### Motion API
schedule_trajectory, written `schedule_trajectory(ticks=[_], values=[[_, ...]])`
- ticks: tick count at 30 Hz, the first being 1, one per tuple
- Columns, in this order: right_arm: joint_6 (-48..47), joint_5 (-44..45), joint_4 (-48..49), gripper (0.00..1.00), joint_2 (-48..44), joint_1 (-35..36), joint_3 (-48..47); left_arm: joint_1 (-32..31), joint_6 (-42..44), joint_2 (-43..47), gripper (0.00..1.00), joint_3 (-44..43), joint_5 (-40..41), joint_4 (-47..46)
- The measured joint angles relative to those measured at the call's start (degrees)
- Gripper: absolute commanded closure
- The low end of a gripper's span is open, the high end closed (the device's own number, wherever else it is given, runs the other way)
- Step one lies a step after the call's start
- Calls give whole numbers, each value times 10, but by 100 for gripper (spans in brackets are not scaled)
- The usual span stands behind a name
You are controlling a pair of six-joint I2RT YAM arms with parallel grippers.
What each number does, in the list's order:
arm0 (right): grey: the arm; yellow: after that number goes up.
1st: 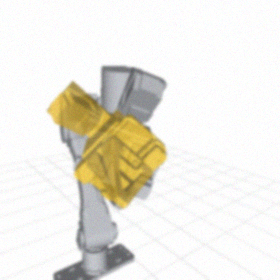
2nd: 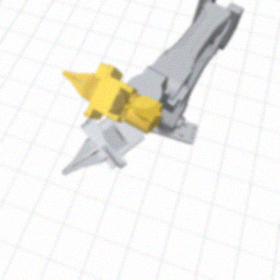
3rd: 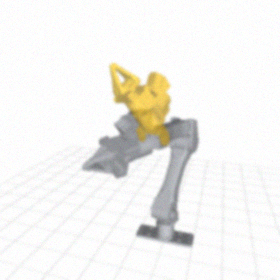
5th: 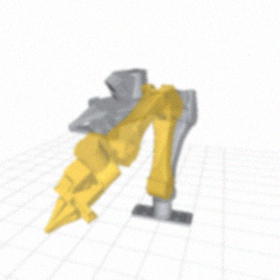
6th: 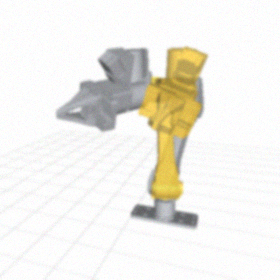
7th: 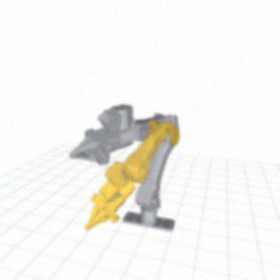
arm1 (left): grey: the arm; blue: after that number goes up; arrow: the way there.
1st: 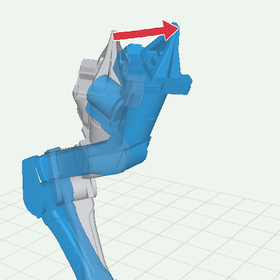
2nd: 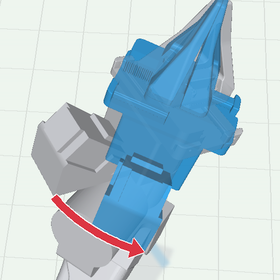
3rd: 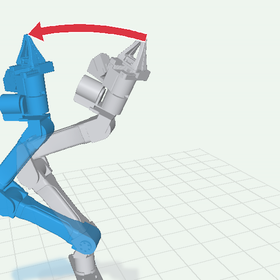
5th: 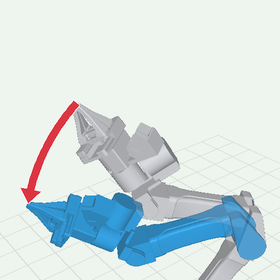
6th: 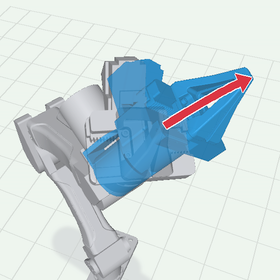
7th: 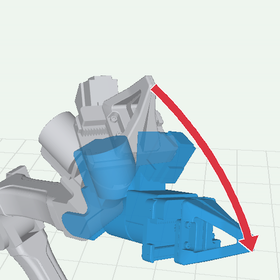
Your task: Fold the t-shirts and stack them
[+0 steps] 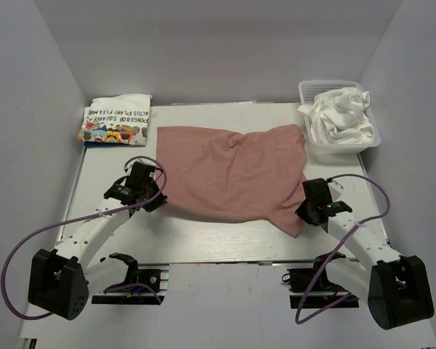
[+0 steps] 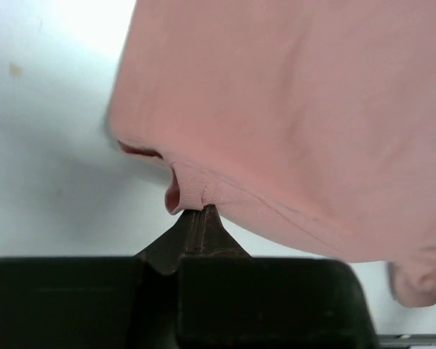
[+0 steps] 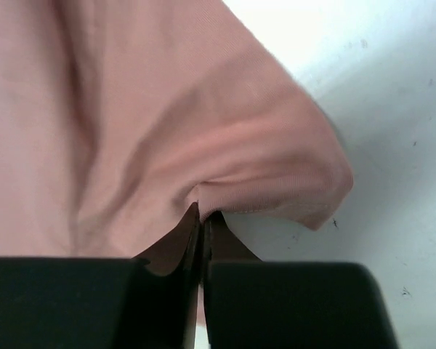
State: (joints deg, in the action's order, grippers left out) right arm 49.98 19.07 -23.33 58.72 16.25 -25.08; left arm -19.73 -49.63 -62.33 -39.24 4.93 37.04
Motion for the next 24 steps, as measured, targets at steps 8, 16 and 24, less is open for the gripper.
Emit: schedule_trajectory(ticks=[8, 16, 24], values=[[-63, 47, -21, 100, -110, 1, -224, 0, 45, -23, 100, -256, 67, 15], [-162, 67, -71, 100, -80, 3, -583, -1, 90, 21, 100, -468, 124, 13], [-272, 25, -137, 100, 10, 3, -904, 3, 151, 64, 100, -692, 81, 40]])
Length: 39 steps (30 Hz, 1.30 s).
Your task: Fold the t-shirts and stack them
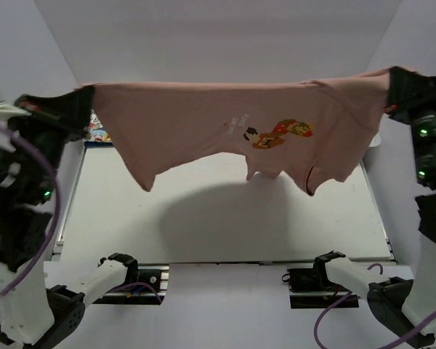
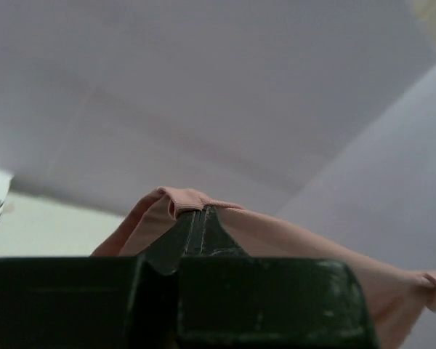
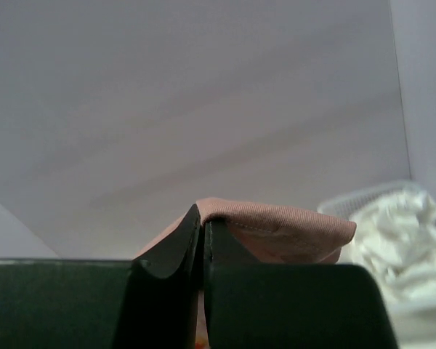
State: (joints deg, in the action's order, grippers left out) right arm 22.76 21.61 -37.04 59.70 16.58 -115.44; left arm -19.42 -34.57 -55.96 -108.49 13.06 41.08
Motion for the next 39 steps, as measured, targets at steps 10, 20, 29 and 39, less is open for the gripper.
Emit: schedule_trajectory(ticks=[10, 20, 29, 39], values=[[-106, -75, 79, 100, -74, 1, -90, 1, 32, 26, 100, -174, -69, 26], [-173, -28, 191, 100, 14, 1, 27, 0, 35, -37, 100, -46, 36, 4], [-161, -52, 285, 81, 246, -1, 366, 26, 5, -299, 57, 229, 217, -40], [-121, -98, 215, 10, 536, 1, 273, 61, -38, -633, 0, 99, 222, 53]])
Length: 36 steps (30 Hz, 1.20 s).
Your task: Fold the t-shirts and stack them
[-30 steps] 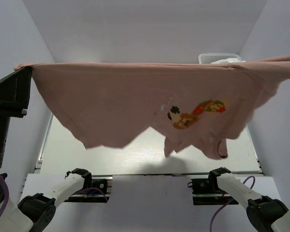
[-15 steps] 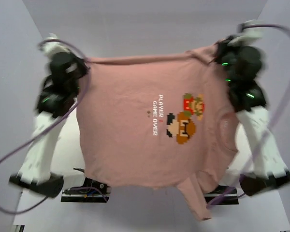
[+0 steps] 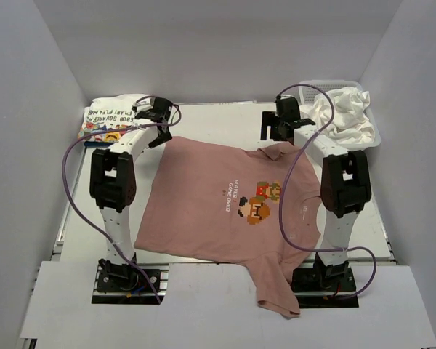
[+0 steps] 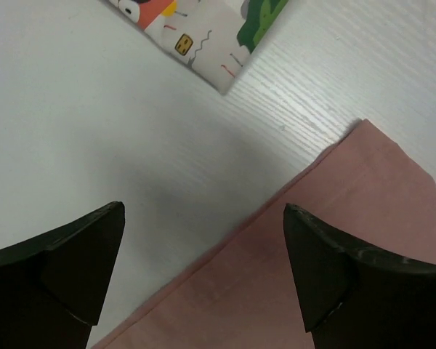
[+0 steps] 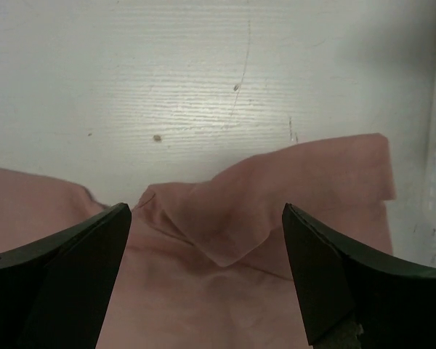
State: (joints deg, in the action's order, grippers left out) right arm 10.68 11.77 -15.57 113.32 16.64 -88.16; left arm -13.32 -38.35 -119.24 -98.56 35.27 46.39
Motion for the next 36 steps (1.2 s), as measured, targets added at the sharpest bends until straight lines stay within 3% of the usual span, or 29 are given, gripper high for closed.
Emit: schedule_trajectory(ticks=[7, 11, 17, 22, 26, 36], values=[[39, -21, 2, 10, -79, 3, 87, -8, 17, 122, 0, 98, -36, -56], [72, -30, -7, 10, -108, 2, 139, -11, 24, 198, 0, 186, -105, -112], [100, -70, 2, 10, -87, 2, 171, -16, 24, 221, 0, 317, -194, -160], [113, -82, 37, 10, -24, 2, 145, -20, 21, 220, 0, 356, -214, -164], [117, -65, 43, 10, 33, 2, 81, -21, 18, 210, 0, 362, -213, -171], [121, -43, 53, 10, 233, 0, -266, -19, 11, 177, 0, 367, -179, -160]])
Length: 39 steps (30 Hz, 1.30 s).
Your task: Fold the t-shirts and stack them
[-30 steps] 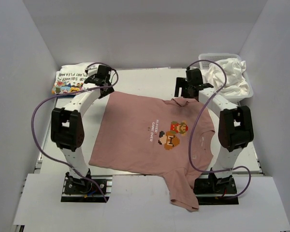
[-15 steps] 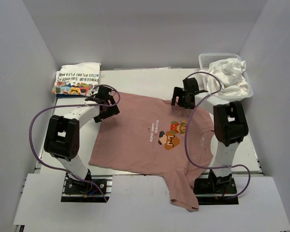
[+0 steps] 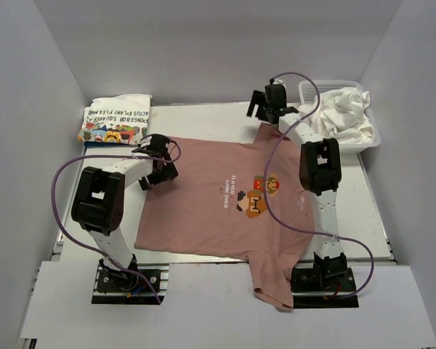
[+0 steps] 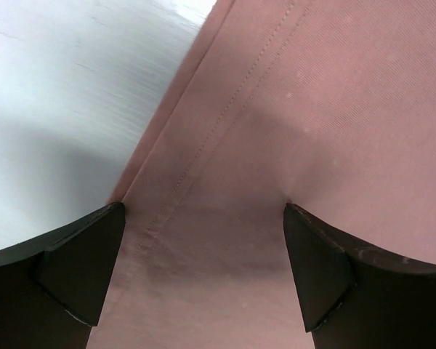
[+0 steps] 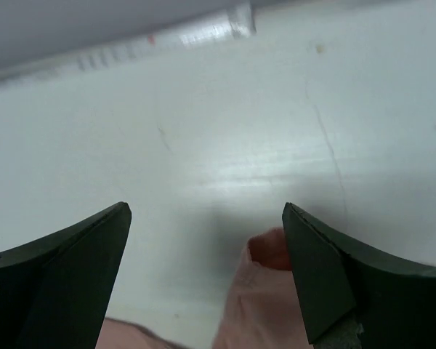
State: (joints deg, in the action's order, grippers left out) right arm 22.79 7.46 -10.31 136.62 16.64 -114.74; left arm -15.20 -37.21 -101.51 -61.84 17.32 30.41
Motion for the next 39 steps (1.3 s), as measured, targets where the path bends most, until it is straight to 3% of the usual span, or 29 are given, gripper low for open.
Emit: schedule_trajectory(ticks=[4, 8, 17, 22, 29, 39], values=[[-2, -5, 17, 10, 25, -1, -86, 6, -8, -1, 0, -2, 19, 13], [-27, 13, -4, 10, -4, -1, -75, 8, -8, -1, 0, -16, 34, 34], [-7, 72, -91, 10, -345, -2, 384, 3, 6, 8, 0, -71, 33, 25], [19, 111, -143, 10, -392, -3, 502, 1, 19, -24, 0, -116, 27, 15], [21, 135, -161, 10, -304, -12, 460, 3, 31, -158, 0, -213, 20, 26], [-54, 66, -128, 10, -114, -32, 208, 44, 53, -305, 0, -440, 30, 72]])
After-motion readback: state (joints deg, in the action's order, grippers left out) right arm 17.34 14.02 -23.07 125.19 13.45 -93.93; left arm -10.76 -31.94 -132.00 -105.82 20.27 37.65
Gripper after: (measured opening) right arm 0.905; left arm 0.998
